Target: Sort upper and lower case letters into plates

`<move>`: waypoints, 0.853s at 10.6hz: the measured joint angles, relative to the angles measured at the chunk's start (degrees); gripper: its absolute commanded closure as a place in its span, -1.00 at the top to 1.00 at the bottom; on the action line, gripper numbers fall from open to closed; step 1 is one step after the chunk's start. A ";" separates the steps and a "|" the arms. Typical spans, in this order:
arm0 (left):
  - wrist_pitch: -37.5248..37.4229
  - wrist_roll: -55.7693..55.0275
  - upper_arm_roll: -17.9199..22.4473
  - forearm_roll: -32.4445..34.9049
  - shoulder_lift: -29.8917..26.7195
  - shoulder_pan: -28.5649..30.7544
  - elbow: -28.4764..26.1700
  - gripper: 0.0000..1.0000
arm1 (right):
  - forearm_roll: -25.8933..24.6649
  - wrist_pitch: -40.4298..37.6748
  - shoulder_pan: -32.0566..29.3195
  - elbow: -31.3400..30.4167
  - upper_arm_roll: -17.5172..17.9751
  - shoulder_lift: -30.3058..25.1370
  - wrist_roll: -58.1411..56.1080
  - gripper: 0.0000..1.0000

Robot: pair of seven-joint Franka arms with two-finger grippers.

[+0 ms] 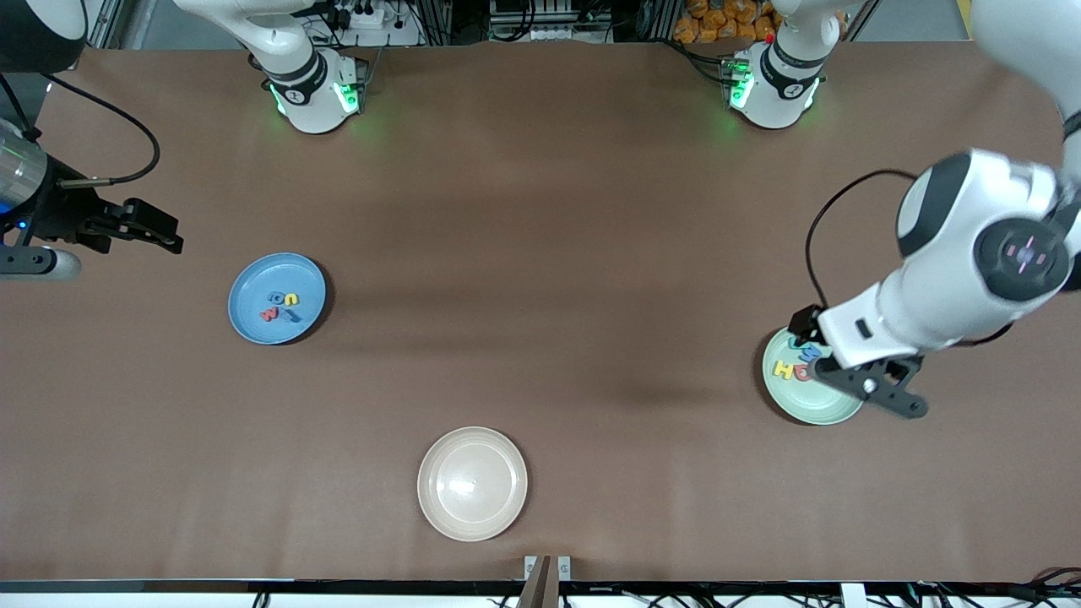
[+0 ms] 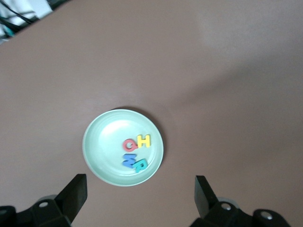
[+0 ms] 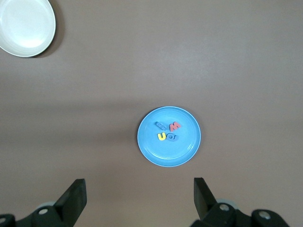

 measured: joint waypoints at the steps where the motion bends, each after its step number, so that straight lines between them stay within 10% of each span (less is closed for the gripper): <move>1: -0.33 0.00 -0.02 0.00 -2.07 0.01 -0.02 1.00 | 0.00 0.00 0.00 0.00 -0.01 0.00 0.00 1.00; 5: -0.48 0.00 4.19 -1.41 -8.44 -2.28 -0.02 1.00 | -0.01 0.06 -0.01 0.02 -0.09 0.00 0.00 1.00; 9: -0.58 0.06 31.88 -18.13 -14.01 -21.16 -0.10 1.00 | -0.02 0.06 -0.08 0.02 -0.20 0.01 0.00 1.00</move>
